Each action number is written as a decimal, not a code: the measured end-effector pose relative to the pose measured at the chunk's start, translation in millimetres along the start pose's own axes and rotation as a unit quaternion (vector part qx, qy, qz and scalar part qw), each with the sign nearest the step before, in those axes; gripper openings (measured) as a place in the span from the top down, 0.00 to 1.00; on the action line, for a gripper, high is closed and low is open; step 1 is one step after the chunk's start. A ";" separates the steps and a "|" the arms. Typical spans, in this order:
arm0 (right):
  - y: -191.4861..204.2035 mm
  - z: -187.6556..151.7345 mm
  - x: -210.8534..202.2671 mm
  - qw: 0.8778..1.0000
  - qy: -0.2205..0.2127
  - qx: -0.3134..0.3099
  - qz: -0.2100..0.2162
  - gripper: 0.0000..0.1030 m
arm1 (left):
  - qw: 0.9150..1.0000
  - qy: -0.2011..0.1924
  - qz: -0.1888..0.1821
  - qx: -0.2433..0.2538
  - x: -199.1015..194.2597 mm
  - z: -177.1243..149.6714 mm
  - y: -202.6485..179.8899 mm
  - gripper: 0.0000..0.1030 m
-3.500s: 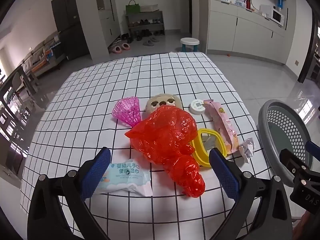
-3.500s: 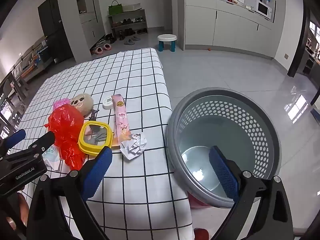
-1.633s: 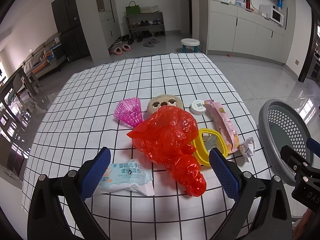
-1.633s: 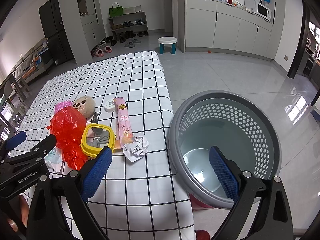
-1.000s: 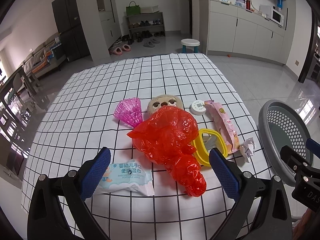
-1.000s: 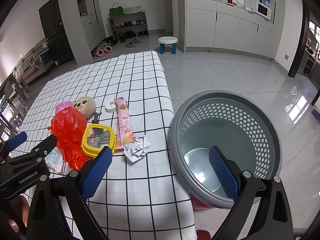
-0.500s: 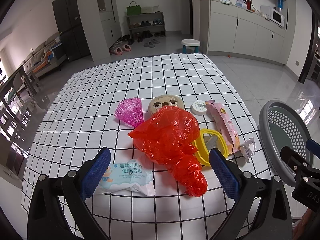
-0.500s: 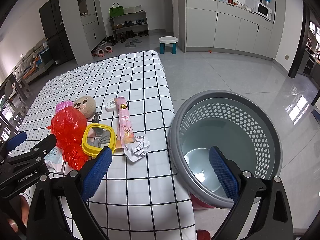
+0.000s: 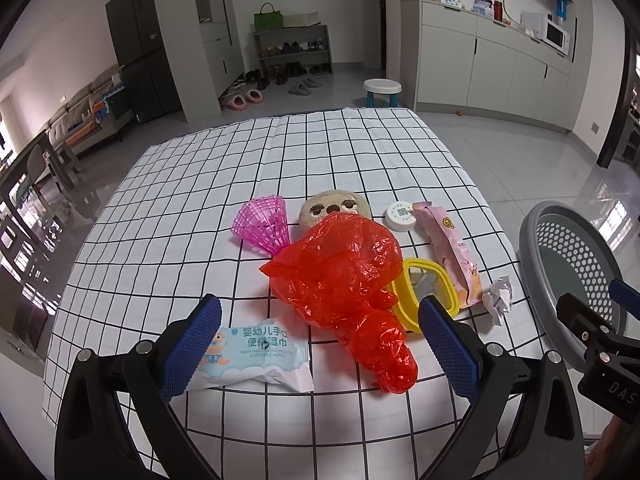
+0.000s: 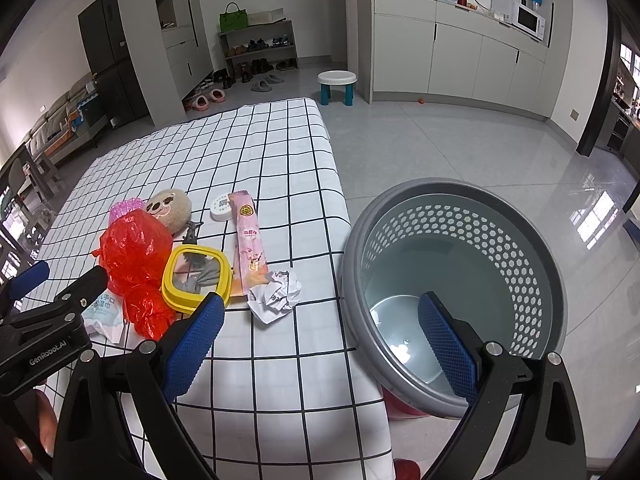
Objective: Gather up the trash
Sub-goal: 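Reach the right gripper to the red plastic bag and grasp it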
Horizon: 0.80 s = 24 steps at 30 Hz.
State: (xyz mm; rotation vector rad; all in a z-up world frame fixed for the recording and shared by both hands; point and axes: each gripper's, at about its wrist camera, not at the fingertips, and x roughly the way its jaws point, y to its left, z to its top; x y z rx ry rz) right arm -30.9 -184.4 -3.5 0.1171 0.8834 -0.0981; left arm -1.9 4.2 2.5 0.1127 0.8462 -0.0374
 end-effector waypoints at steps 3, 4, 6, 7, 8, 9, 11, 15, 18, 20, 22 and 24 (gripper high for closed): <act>2.9 -0.9 1.6 1.000 -0.003 -0.003 -0.001 0.10 | 1.000 -0.001 -0.002 -0.002 -0.9 -0.6 3.9 0.06; 4.0 -1.0 2.7 1.000 -0.003 -0.004 0.000 0.10 | 1.000 -0.001 -0.002 -0.003 -1.4 -0.7 5.2 0.06; 5.7 -0.9 3.9 1.000 -0.003 -0.004 0.006 0.10 | 1.000 -0.003 -0.003 -0.006 -3.8 -1.3 9.2 0.06; 7.6 -1.3 4.8 1.000 -0.002 -0.004 0.013 0.10 | 1.000 -0.004 -0.003 -0.007 -5.0 -1.8 10.6 0.06; 9.0 -1.7 5.7 1.000 -0.001 -0.004 0.019 0.10 | 1.000 -0.005 -0.002 -0.009 -5.8 -2.9 13.5 0.06; 10.8 -2.0 6.4 1.000 0.001 -0.004 0.026 0.10 | 1.000 -0.004 -0.002 -0.009 -6.1 -4.8 16.0 0.06; 16.3 -3.7 8.0 0.999 0.004 -0.007 0.040 0.10 | 1.000 0.000 0.002 -0.012 -5.4 -9.3 22.0 0.06; 33.8 -8.3 9.7 0.998 0.005 -0.027 0.063 0.10 | 0.999 0.013 0.007 -0.030 -4.7 -20.9 41.2 0.06; 47.0 -10.9 11.3 0.996 0.008 -0.043 0.077 0.10 | 0.999 0.015 0.019 -0.039 -5.4 -27.3 53.9 0.06; 55.3 -13.2 14.7 0.995 0.014 -0.051 0.087 0.10 | 0.998 0.015 0.028 -0.045 -6.5 -31.4 62.6 0.06; 63.5 -15.1 18.6 0.993 0.021 -0.058 0.096 0.10 | 0.998 0.014 0.037 -0.051 -8.0 -35.6 71.7 0.06; 69.3 -16.1 22.1 0.993 0.025 -0.064 0.096 0.10 | 0.997 0.014 0.051 -0.053 -8.6 -40.2 79.9 0.06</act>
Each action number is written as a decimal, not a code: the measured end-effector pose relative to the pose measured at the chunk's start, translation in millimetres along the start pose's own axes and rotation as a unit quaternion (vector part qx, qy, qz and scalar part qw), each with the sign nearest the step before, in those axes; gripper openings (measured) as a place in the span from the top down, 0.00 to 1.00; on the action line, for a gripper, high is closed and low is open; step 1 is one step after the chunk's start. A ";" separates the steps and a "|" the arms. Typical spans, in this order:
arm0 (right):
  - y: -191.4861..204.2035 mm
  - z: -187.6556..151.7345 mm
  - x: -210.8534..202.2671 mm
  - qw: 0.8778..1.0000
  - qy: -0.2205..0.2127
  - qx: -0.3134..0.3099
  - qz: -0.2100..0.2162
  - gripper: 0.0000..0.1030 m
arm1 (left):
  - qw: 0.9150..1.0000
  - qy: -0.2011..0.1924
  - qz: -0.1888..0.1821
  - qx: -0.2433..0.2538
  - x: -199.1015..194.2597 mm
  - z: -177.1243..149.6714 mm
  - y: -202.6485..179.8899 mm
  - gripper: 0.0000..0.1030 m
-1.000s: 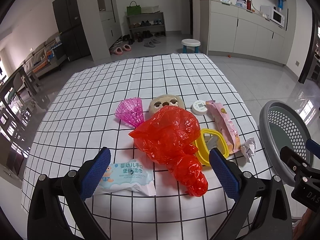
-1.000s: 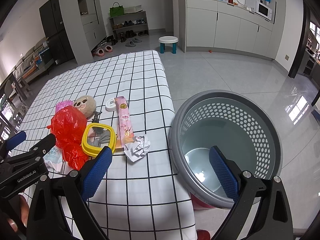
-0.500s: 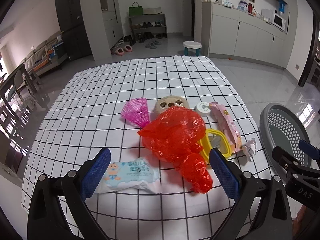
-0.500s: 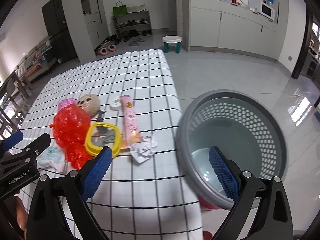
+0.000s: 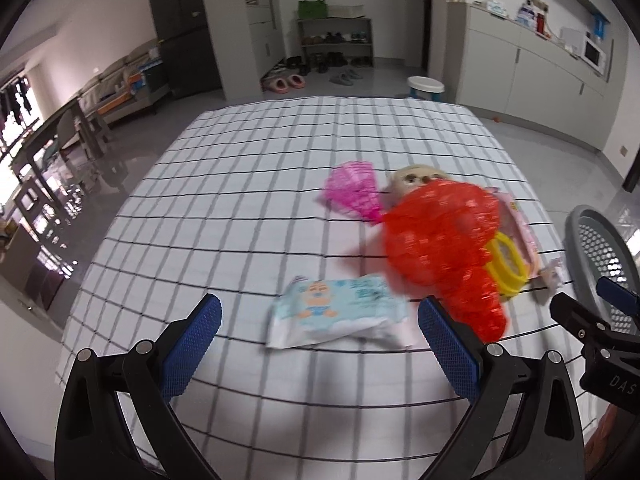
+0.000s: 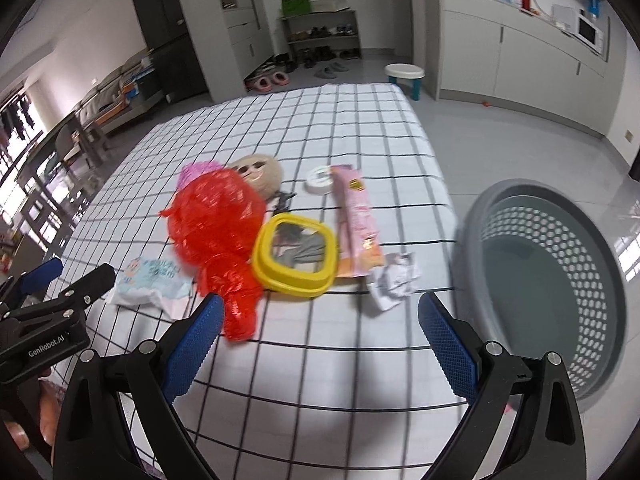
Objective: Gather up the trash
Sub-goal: 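Reach the right gripper to the red plastic bag and grasp it, then lift the red bag with the right gripper while the left gripper grasps the wet wipes packet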
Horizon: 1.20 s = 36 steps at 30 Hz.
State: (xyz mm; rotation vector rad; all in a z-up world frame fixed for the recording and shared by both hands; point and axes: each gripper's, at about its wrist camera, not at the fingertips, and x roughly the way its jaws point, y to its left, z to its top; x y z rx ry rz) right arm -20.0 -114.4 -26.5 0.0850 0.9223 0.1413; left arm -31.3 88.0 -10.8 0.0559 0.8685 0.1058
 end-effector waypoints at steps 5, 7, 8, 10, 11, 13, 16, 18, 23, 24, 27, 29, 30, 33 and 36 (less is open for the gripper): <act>11.8 0.6 15.5 1.000 0.014 -0.006 0.016 0.10 | 1.000 0.004 0.019 -0.007 2.5 -7.1 17.8 0.06; 14.8 1.1 20.2 1.000 0.018 -0.003 0.023 0.10 | 1.000 0.006 0.021 -0.010 3.7 -8.6 22.0 0.06; 17.4 2.0 23.7 0.999 0.020 -0.003 0.026 0.10 | 1.000 0.009 0.022 -0.011 5.4 -9.2 23.7 0.06; 22.4 4.3 31.1 0.999 0.026 -0.003 0.032 0.10 | 1.000 0.009 0.026 -0.010 6.3 -9.8 25.4 0.06; 24.6 5.0 33.2 0.999 0.028 -0.002 0.034 0.10 | 1.000 0.009 0.028 -0.010 7.0 -10.2 26.6 0.06; 29.8 6.9 37.8 0.999 0.031 -0.003 0.037 0.10 | 0.999 0.012 0.027 -0.012 8.8 -10.4 30.0 0.06; 36.7 9.0 46.2 0.999 0.037 -0.006 0.038 0.10 | 0.999 0.013 0.024 -0.019 9.3 -9.6 33.5 0.06; 39.8 10.0 52.5 0.998 0.042 -0.008 0.037 0.10 | 0.999 0.014 0.021 -0.021 9.5 -9.3 35.7 0.06; 49.3 12.1 63.1 0.998 0.051 -0.016 0.036 0.11 | 0.999 0.017 0.019 -0.026 11.4 -10.4 40.7 0.06; 50.9 12.5 64.1 0.998 0.050 -0.019 0.034 0.11 | 0.999 0.018 0.019 -0.026 11.4 -10.5 41.3 0.06; 56.1 14.4 68.9 0.998 0.050 -0.022 0.031 0.11 | 0.999 0.019 0.017 -0.031 11.9 -11.0 43.7 0.06; 57.2 16.2 72.4 0.998 0.052 -0.023 0.029 0.13 | 0.999 0.018 0.013 -0.037 11.4 -11.3 45.6 0.06; 58.3 16.4 74.2 0.998 0.053 -0.025 0.027 0.19 | 0.999 0.017 0.013 -0.038 11.3 -11.5 45.5 0.06; 62.6 16.0 82.9 0.997 0.069 -0.033 0.025 0.42 | 0.999 0.015 0.009 -0.037 11.1 -11.7 44.1 0.06; 65.0 14.0 84.8 0.996 0.075 -0.038 0.026 0.58 | 0.999 0.014 0.004 -0.037 10.9 -11.8 42.9 0.06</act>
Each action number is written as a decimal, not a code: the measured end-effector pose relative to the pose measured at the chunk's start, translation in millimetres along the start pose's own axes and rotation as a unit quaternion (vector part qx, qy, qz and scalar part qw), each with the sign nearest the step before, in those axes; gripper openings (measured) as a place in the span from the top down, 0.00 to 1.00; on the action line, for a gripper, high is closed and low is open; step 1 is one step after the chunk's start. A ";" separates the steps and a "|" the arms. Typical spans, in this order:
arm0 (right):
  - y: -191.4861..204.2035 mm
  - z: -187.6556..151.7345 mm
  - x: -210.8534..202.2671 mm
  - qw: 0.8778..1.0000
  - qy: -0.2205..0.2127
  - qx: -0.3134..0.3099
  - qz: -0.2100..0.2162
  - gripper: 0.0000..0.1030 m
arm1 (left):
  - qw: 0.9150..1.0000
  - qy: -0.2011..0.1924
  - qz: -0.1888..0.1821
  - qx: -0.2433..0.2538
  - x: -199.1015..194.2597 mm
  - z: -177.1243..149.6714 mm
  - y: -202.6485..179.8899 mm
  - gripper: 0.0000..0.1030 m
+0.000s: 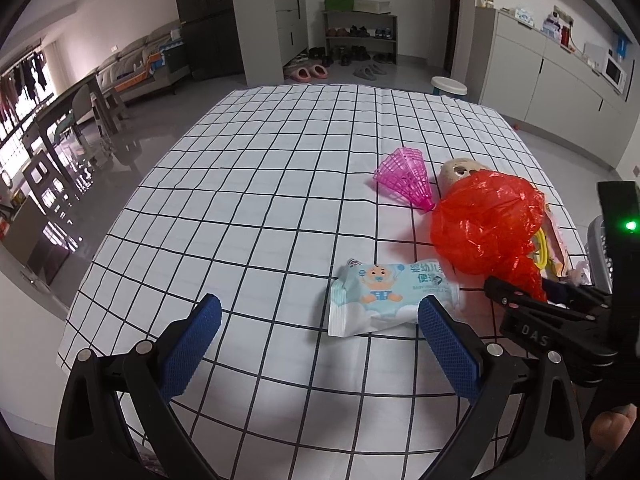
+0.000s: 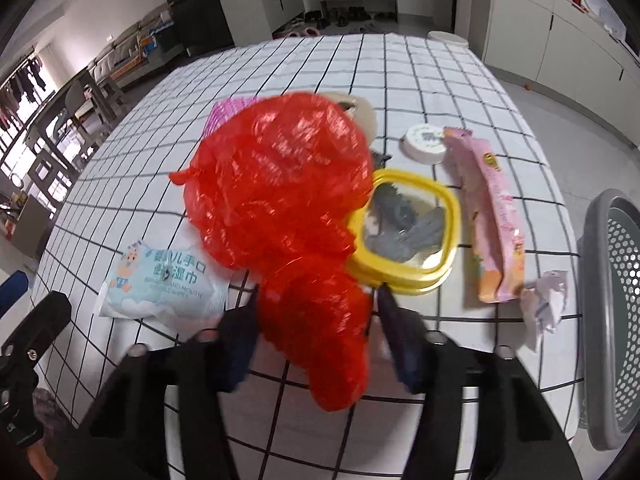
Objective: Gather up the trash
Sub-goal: 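Lift the red bag with the right gripper while the left gripper grasps the wet wipes packet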
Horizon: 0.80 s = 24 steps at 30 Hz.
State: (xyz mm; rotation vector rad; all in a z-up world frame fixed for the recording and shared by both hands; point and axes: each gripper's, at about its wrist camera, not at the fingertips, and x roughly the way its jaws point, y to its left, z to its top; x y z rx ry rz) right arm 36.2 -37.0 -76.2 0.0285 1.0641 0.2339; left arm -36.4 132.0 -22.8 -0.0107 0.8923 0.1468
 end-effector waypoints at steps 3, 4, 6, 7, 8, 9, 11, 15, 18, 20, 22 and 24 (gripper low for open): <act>-1.3 1.1 -4.4 1.000 -0.010 0.002 0.005 0.61 | 1.000 -0.001 -0.001 -0.004 -0.7 -0.2 1.8 0.06; -2.5 1.0 -7.6 1.000 -0.013 0.006 0.009 0.62 | 1.000 0.000 -0.005 -0.006 -1.1 0.1 2.3 0.06; -5.7 -0.1 -16.4 0.999 -0.018 0.015 0.028 0.62 | 1.000 -0.001 -0.013 -0.007 -2.7 0.5 3.2 0.06; -7.8 -0.3 -19.8 0.999 -0.019 0.018 0.040 0.62 | 1.000 -0.002 -0.012 -0.006 -3.3 0.9 3.1 0.06; -9.2 -1.0 -25.5 0.998 -0.023 0.021 0.054 0.62 | 1.000 -0.002 -0.013 -0.005 -4.4 1.2 3.5 0.06; -9.7 -1.5 -31.4 0.998 -0.028 0.020 0.059 0.62 | 1.000 -0.001 -0.016 -0.005 -5.0 1.9 3.8 0.06; -9.8 -1.7 -42.0 0.997 -0.039 0.016 0.062 0.62 | 1.000 0.000 -0.025 -0.009 -7.2 2.7 6.3 0.06; -20.6 -5.0 -57.8 0.995 -0.049 0.022 0.079 0.62 | 1.000 0.001 -0.029 -0.010 -8.6 7.3 10.6 0.06; -28.4 -10.9 -69.3 0.994 -0.056 0.029 0.083 0.62 | 1.000 0.000 -0.027 -0.002 -4.9 13.5 14.5 0.06; -36.1 -12.3 -76.2 0.994 -0.062 0.036 0.084 0.62 | 1.000 -0.009 -0.021 0.002 -3.5 17.6 19.1 0.06; -44.5 -15.0 -85.0 0.993 -0.069 0.042 0.085 0.62 | 1.000 -0.015 -0.016 0.003 0.0 21.7 23.1 0.06; -48.6 -16.8 -92.2 0.992 -0.074 0.046 0.089 0.62 | 1.000 -0.011 -0.016 0.004 8.3 29.3 26.4 0.06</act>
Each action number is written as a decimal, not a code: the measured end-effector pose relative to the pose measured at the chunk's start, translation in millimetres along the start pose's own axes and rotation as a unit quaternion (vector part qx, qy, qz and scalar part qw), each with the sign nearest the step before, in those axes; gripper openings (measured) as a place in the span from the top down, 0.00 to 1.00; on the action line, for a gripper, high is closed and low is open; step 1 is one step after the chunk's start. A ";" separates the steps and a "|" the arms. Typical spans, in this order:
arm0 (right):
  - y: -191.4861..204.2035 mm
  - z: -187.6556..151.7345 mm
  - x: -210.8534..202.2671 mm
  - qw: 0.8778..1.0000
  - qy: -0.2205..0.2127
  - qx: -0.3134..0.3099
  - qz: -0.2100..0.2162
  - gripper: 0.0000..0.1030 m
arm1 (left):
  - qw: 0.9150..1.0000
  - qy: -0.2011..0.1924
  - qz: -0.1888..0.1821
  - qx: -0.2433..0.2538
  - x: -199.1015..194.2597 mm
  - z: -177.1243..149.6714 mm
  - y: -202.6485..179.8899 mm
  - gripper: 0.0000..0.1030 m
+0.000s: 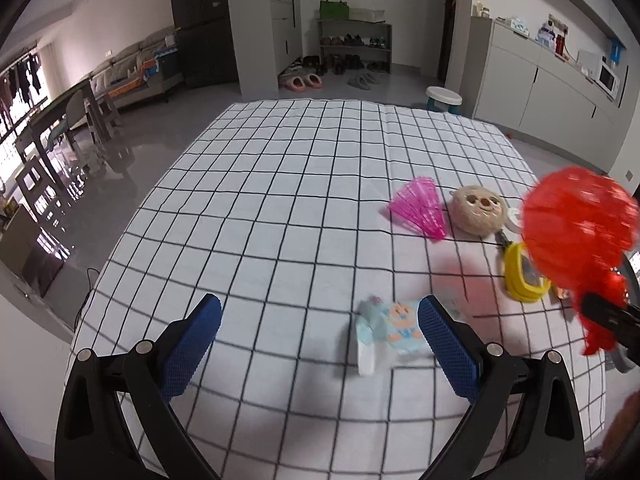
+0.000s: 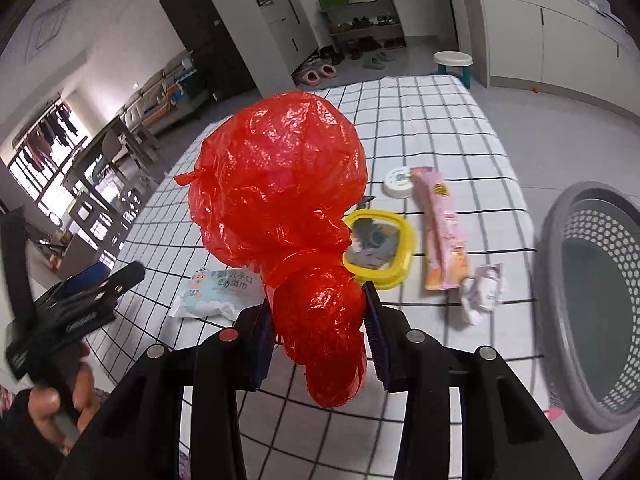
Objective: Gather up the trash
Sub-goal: 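Lift the red bag with the right gripper while the left gripper grasps the wet wipes packet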
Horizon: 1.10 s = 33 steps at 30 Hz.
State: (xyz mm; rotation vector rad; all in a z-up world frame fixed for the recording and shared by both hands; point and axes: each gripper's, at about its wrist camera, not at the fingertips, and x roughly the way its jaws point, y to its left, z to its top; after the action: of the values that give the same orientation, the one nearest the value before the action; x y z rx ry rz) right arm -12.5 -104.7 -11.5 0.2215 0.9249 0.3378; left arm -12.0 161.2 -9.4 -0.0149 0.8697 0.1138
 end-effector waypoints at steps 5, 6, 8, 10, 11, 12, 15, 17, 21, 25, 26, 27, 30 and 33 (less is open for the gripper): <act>-9.2 -2.3 -20.3 1.000 -0.014 0.009 0.007 0.62 | 1.000 0.000 0.012 0.025 27.0 19.0 -0.9 0.06; -11.7 -2.4 -23.3 1.000 -0.016 0.011 0.008 0.62 | 1.000 0.000 0.014 0.028 31.8 21.1 -0.9 0.06; -15.8 -3.4 -28.3 1.000 -0.018 0.014 0.010 0.62 | 0.999 0.012 0.015 0.041 47.4 23.5 -4.3 0.06; -18.0 -4.5 -30.9 1.000 -0.019 0.017 0.011 0.62 | 0.998 0.027 0.012 0.053 60.9 22.9 -8.7 0.06; -19.6 -5.0 -32.0 1.000 -0.020 0.019 0.012 0.62 | 0.997 0.036 0.008 0.061 69.5 21.9 -11.9 0.06; -20.7 -5.3 -33.1 0.999 -0.020 0.021 0.013 0.62 | 0.997 0.042 0.004 0.065 74.4 20.6 -13.4 0.06; -26.0 -5.5 -36.7 0.999 -0.022 0.024 0.019 0.62 | 0.995 0.070 -0.009 0.071 89.0 13.5 -17.5 0.06; -26.9 -5.1 -39.0 0.999 -0.024 0.026 0.022 0.62 | 0.994 0.085 -0.018 0.070 90.6 4.6 -17.8 0.06; -27.1 -5.2 -43.7 0.999 -0.029 0.025 0.028 0.62 | 0.992 0.098 -0.027 0.073 84.0 -13.7 -22.5 0.06; -28.7 -7.8 -42.8 0.999 -0.030 0.022 0.030 0.62 | 0.993 0.084 -0.037 0.071 65.9 -27.3 -28.5 0.06; -29.3 -8.3 -43.1 0.999 -0.030 0.022 0.030 0.62 | 0.994 0.073 -0.036 0.071 58.5 -29.8 -30.2 0.06; -29.1 -8.3 -43.4 0.999 -0.030 0.022 0.030 0.62 | 0.995 0.062 -0.033 0.072 52.0 -30.3 -31.7 0.06; -33.0 -9.0 -43.8 0.999 -0.032 0.025 0.027 0.62 | 0.996 0.022 -0.023 0.079 31.4 -30.6 -36.9 0.06; -36.6 -9.9 -45.2 0.999 -0.033 0.031 0.024 0.62 | 0.995 0.001 -0.046 0.088 16.4 -27.9 -38.1 0.06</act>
State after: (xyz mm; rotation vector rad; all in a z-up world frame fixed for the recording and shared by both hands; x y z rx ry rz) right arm -38.7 -155.2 4.2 0.3110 0.8662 0.3445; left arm -18.7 123.2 -41.2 0.1093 0.8770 -0.0488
